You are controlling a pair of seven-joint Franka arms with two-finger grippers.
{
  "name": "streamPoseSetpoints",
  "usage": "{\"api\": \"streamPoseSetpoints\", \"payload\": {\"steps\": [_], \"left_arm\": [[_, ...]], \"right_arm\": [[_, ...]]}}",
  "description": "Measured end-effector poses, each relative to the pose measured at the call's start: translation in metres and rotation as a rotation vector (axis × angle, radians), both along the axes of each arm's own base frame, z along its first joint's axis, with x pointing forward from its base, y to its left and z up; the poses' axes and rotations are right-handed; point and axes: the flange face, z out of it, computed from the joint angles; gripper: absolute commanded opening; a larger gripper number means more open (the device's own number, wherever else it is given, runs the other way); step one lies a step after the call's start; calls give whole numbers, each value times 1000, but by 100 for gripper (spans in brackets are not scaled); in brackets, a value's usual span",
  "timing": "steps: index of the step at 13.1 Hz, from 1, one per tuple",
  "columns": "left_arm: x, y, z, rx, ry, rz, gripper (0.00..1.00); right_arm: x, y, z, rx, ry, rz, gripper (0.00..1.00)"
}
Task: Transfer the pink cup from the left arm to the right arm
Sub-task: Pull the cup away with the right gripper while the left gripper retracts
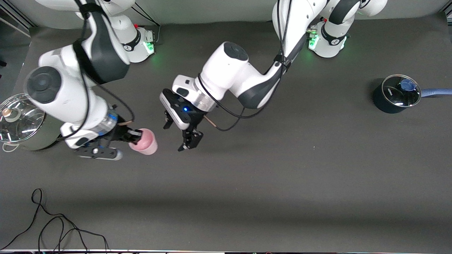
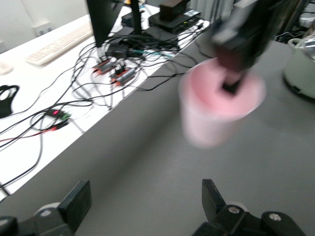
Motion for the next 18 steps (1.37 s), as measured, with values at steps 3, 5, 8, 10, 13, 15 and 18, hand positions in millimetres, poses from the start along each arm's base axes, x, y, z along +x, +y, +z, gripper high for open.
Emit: {"api": "streamPoseSetpoints", "payload": {"steps": [3, 5, 8, 10, 13, 15, 18], "left_arm": [[32, 37, -21, 44, 13, 43, 100], [56, 69, -32, 74, 18, 73, 100], [91, 130, -39, 138, 40, 114, 100], [118, 187, -40, 206, 71, 103, 100], [159, 292, -44, 276, 126, 52, 100], [181, 376, -53, 319, 150, 0, 100], [195, 490, -64, 382, 181, -74, 100]], "right_arm": [[6, -76, 16, -21, 10, 92, 0], [8, -134, 22, -21, 16, 158, 0], [5, -206, 25, -36, 22, 239, 0], [0, -242, 20, -27, 31, 276, 0], [-5, -309, -17, 48, 38, 302, 0], [-6, -349, -61, 80, 42, 304, 0], [8, -367, -130, 63, 59, 278, 0]]}}
